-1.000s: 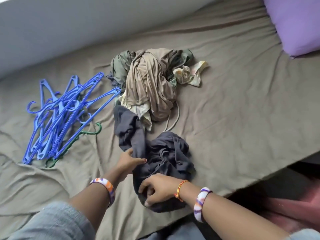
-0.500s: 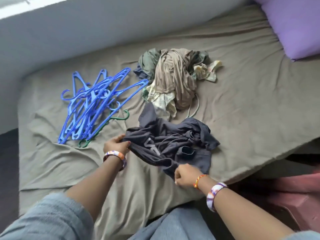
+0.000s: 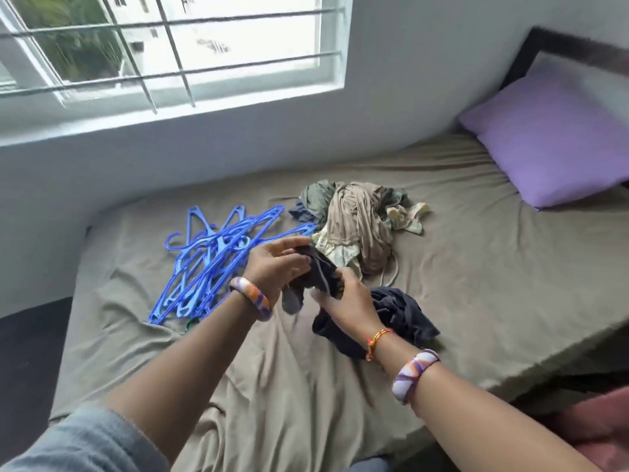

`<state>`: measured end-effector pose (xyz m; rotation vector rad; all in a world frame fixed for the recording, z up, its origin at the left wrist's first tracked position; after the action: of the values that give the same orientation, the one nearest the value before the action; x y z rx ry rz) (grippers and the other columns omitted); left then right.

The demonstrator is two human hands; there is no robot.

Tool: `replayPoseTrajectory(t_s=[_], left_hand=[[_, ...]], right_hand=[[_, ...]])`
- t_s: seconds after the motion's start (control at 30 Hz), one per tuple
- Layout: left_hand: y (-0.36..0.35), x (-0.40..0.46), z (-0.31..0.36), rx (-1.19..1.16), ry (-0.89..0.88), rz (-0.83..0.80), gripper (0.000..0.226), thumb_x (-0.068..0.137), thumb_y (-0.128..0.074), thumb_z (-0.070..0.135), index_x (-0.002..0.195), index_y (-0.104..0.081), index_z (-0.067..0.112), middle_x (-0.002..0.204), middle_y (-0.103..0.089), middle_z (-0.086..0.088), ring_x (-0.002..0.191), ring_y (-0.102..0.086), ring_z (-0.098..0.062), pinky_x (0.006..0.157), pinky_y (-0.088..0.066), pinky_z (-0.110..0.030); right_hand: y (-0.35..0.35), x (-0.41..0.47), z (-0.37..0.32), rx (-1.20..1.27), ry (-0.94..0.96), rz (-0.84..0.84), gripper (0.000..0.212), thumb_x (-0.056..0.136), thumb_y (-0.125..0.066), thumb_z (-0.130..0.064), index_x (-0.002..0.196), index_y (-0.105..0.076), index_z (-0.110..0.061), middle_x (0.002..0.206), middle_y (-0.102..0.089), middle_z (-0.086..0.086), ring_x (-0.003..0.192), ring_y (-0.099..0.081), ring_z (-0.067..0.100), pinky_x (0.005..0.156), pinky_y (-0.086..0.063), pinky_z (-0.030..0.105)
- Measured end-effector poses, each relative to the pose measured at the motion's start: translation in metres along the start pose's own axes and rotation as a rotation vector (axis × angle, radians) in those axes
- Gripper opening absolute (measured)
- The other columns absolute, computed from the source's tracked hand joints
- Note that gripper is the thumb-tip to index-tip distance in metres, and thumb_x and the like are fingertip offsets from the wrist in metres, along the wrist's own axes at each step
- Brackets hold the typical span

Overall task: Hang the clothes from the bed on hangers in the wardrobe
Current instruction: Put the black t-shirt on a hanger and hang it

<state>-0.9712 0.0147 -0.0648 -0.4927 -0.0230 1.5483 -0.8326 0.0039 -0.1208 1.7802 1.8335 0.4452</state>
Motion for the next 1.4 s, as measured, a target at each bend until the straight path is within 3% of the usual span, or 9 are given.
replayPoseTrajectory(t_s=[0.2,0.33,0.47,0.67,0.77,0.87,1.13,1.3,1.4], left_hand=[[-0.014,0.0,0.076,0.224,-0.441,0.066,0.044,0.061,-0.059,0.002,0.1,-0.054,0.023,0.079,-0.053,0.0,0.064,-0.051,-0.008,0.056,-0.043,-0.016],[-0.05,0.005,0.101,0.253,-0.306,-0.294,0.092,0.055,-0.05,-0.005,0.139,-0.022,0.017,0.082,-0.054,-0.007,0.064,-0.055,-0.011,0.065,-0.043,-0.022],[-0.075,-0.001,0.124,0.606,-0.329,-0.45,0.1,0.054,-0.06,-0.001,0.145,-0.02,0.005,0.085,-0.06,-0.015,0.065,-0.059,-0.009,0.071,-0.045,-0.026],[-0.066,-0.01,0.144,0.644,-0.621,0.004,0.058,0.057,-0.069,0.017,0.111,-0.045,0.017,0.089,-0.056,0.007,0.07,-0.056,-0.015,0.067,-0.049,-0.029],[-0.062,-0.006,0.123,0.984,-0.642,-0.058,0.022,0.071,-0.061,0.016,0.083,-0.053,0.033,0.067,-0.056,0.017,0.063,-0.054,-0.013,0.063,-0.045,-0.028],[-0.039,0.01,0.094,1.107,-0.55,-0.168,0.027,0.08,-0.067,0.024,0.058,-0.054,0.031,0.045,-0.049,0.021,0.052,-0.044,-0.002,0.057,-0.04,-0.025],[-0.029,-0.004,0.197,0.944,-0.933,0.091,0.051,0.084,-0.048,0.05,0.05,-0.032,0.016,0.046,-0.027,0.006,0.047,-0.03,-0.011,0.049,-0.025,-0.02],[-0.055,0.008,0.24,1.343,-0.704,-0.025,0.036,0.082,-0.065,0.036,0.054,-0.048,0.022,0.054,-0.045,0.003,0.056,-0.041,-0.011,0.054,-0.032,-0.021],[-0.071,0.007,0.241,1.587,-0.481,-0.139,0.024,0.082,-0.066,0.032,0.061,-0.058,0.024,0.061,-0.053,0.003,0.062,-0.047,-0.014,0.061,-0.037,-0.026]], right_hand=[[0.028,-0.001,-0.059,0.166,0.116,-0.187,0.016,0.084,-0.068,-0.031,0.089,-0.064,-0.017,0.077,-0.065,0.0,0.067,-0.059,0.008,0.061,-0.048,0.022],[0.09,0.007,-0.123,0.449,0.136,-0.083,0.046,0.092,-0.053,-0.039,0.132,-0.042,-0.018,0.103,-0.058,-0.002,0.085,-0.056,0.015,0.063,-0.048,0.031],[0.116,0.007,-0.162,0.319,0.293,-0.229,0.017,0.084,-0.07,-0.024,0.097,-0.068,-0.013,0.08,-0.067,0.0,0.062,-0.058,0.004,0.054,-0.046,0.019],[0.172,0.016,-0.195,0.391,0.326,0.135,0.014,0.07,-0.077,0.003,0.074,-0.067,-0.007,0.07,-0.065,0.007,0.052,-0.061,0.004,0.049,-0.051,0.017],[0.201,0.019,-0.208,0.45,0.35,0.31,0.017,0.07,-0.078,0.002,0.07,-0.065,-0.009,0.068,-0.064,0.004,0.049,-0.061,0.003,0.044,-0.049,0.016],[0.234,0.016,-0.216,0.51,0.388,0.422,0.019,0.071,-0.077,0.002,0.07,-0.064,-0.011,0.069,-0.062,0.004,0.056,-0.062,0.01,0.046,-0.051,0.017],[0.263,0.029,-0.183,0.374,0.343,0.366,0.031,0.059,-0.08,0.009,0.075,-0.065,-0.014,0.073,-0.058,0.005,0.074,-0.054,0.019,0.076,-0.051,0.031],[0.24,0.033,-0.164,-0.1,0.215,0.212,0.019,0.06,-0.087,-0.015,0.067,-0.069,-0.013,0.062,-0.061,0.004,0.062,-0.054,0.015,0.063,-0.045,0.026],[0.235,0.033,-0.15,-0.077,0.148,0.139,0.021,0.061,-0.087,-0.021,0.065,-0.071,-0.01,0.06,-0.06,0.006,0.058,-0.05,0.015,0.056,-0.041,0.023]])
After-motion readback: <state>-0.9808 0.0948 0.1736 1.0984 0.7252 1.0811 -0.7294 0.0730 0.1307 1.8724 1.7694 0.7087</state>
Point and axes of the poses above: each hand's wrist, its own x-axis towards the middle knuckle, its own y-axis out of the back of the hand, z = x × y, the point moved 7 cm from there along x, towards the middle knuckle
